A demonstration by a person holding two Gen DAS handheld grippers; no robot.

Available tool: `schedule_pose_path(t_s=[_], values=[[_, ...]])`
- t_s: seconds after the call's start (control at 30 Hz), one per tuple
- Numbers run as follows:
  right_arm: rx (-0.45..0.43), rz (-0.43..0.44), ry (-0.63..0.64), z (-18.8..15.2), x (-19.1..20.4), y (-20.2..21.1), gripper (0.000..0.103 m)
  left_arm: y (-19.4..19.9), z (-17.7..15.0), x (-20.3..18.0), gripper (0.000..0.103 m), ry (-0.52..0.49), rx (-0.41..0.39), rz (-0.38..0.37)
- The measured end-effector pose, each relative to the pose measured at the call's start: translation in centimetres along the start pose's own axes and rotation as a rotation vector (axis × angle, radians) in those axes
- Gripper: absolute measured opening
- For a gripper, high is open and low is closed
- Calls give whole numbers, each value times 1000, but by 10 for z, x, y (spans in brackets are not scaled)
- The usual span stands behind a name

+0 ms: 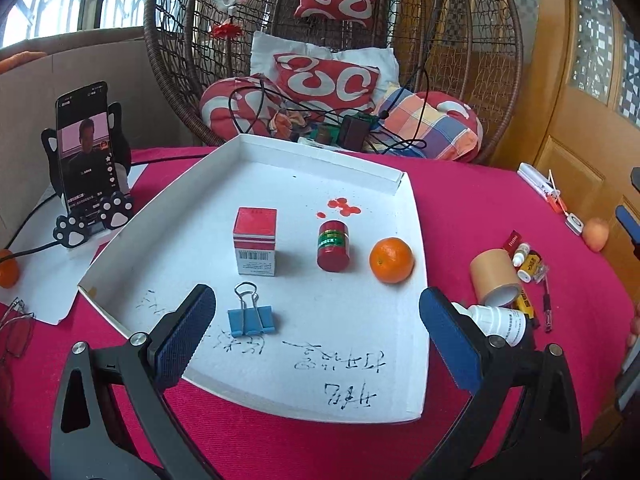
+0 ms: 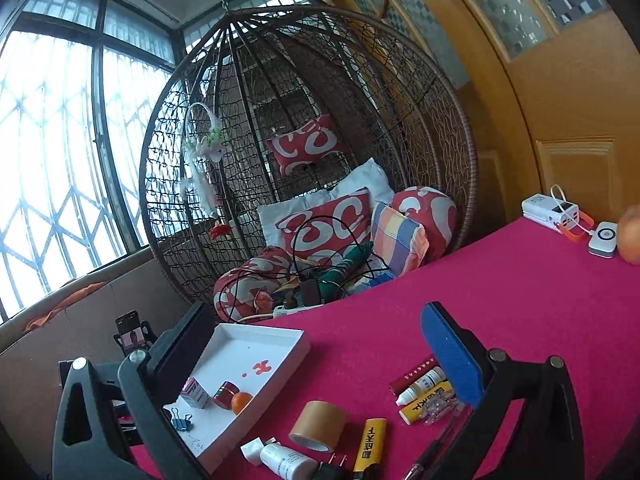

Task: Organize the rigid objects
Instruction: 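Grasp the white pill bottle with the right gripper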

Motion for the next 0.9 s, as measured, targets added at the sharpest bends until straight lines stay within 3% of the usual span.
schedule_pose_path(t_s=[0.07,0.2,0.3,0.33,0.4,0.47,0.73,0.83,0.9], values=[[50,-1,30,-9,-4,-6,103,0,-2,-11,103,-28,5,-34],[309,88,205,-53,19,-39,103,4,-8,-29,103,-63,7,-127],[445,142,357,-92,43,-62,103,9,-10,-38,103,-115,0,-139],[482,157,418,-104,52,-68,100,11,-11,-38,103,-134,-1,-136],[545,168,528,-122,65,-79,85,15,-11,-38,103,-155,-2,-139],[587,174,599,-133,73,-89,69,18,-11,-36,103,-153,1,-149],[691,175,708,-148,80,-117,60,19,-12,-29,103,-116,7,-152],[719,154,779,-159,88,-121,40,17,-14,-31,103,-122,14,-141],[727,139,812,-167,89,-121,36,17,-13,-32,103,-123,16,-145]])
Point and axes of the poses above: each gripper's, at about its wrist camera, not at the fingertips, and y roughly against the way its jaws point, x to its left, z to its top, the point moved 8 cm from there along -y, roughly the way its jaws point, and after that the axes turned 14 degrees about x, right-handed, at the moved point
